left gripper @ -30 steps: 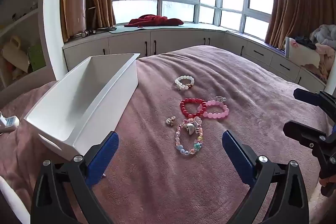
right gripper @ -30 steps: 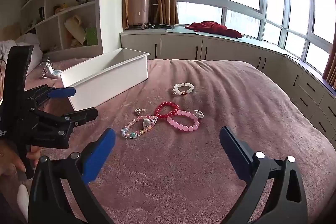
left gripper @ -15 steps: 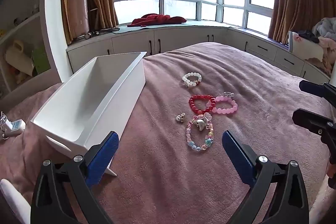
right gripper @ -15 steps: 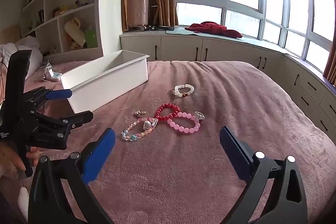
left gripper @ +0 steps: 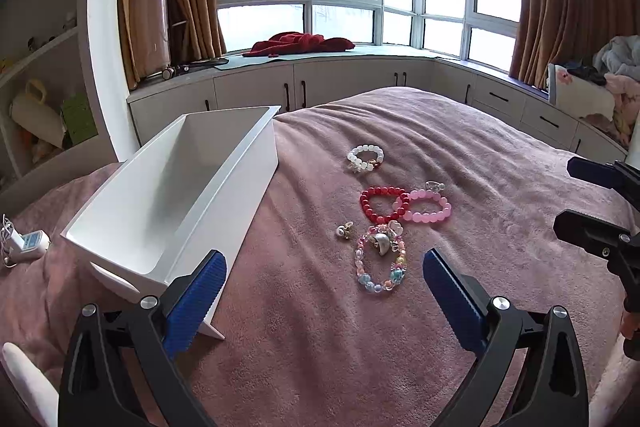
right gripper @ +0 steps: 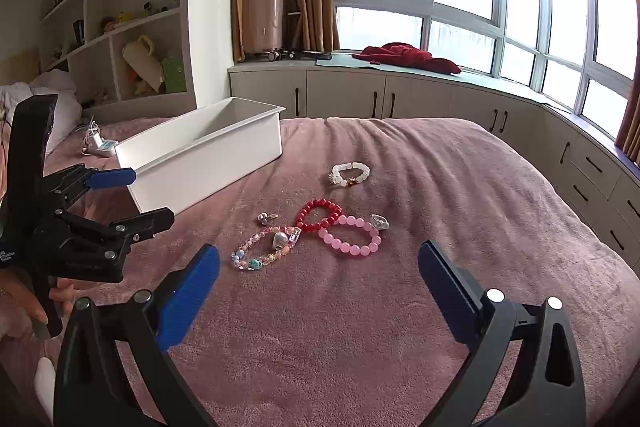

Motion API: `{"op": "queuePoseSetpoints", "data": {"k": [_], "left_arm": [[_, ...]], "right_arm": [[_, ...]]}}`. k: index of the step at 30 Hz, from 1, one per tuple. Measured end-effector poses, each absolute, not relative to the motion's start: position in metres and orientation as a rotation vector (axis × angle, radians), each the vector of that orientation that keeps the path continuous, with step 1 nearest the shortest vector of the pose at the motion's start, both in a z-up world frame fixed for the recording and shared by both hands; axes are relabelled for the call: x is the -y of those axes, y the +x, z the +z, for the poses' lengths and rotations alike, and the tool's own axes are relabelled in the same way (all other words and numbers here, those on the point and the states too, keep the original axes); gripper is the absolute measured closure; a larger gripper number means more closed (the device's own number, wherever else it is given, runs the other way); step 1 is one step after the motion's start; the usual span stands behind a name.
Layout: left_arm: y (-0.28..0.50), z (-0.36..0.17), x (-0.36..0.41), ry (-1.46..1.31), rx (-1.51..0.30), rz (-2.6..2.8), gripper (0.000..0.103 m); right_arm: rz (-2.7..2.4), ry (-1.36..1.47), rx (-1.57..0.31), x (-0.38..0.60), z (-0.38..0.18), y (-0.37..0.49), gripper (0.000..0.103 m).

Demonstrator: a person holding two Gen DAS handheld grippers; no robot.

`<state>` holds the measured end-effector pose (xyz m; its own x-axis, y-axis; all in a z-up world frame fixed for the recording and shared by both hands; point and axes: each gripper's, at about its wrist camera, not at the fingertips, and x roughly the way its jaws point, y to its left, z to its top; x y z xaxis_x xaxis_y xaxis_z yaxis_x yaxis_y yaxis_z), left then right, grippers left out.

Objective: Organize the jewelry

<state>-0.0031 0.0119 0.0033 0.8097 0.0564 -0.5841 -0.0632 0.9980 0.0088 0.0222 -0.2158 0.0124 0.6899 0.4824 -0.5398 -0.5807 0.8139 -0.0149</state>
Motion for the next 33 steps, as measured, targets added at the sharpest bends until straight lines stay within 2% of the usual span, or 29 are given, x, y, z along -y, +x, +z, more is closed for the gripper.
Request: {"op": "queuePoseSetpoints", "data": {"k": [12, 33], "left_arm": [[-0.0049, 0.0033, -0.0141, -0.024, -0.614, 0.069, 0.004], [-0.0038, 0.0019, -0.0138, -0.019, -0.617, 0.069, 0.004]], "right_arm": [[0.6, -0.209, -0.489, 0.2161, 0.0162, 0.0147, 0.005], [0.609, -0.194, -0.507, 0.2137, 0.0123, 0.0177, 0.005]]}}
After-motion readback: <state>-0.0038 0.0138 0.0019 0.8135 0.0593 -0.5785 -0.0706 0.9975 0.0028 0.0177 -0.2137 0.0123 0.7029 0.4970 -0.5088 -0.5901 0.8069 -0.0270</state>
